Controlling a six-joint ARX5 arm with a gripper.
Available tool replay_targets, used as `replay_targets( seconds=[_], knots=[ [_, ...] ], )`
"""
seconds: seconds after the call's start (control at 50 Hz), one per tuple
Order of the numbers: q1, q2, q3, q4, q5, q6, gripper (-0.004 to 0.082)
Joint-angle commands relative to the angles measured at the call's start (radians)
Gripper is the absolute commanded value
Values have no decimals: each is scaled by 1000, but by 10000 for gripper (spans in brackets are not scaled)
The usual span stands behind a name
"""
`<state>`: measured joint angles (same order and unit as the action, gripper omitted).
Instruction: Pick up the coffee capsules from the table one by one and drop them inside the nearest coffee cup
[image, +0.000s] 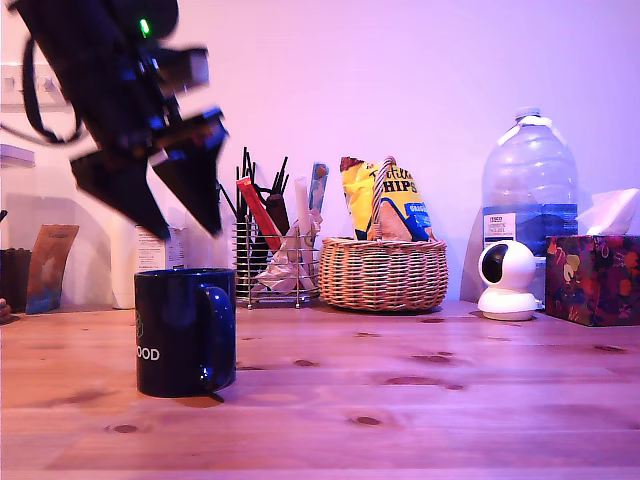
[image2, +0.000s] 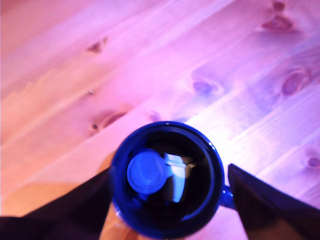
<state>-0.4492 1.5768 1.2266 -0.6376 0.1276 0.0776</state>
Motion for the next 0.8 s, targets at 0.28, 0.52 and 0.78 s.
replay_targets(
  seconds=[0.28, 0.52, 0.78],
  knots=[
    [1, -223, -2, -63, -29, -55, -16],
    [13, -402, -162, 31, -93, -70, -16],
    [95, -588, -433, 260, -111, -87, -16]
  ],
)
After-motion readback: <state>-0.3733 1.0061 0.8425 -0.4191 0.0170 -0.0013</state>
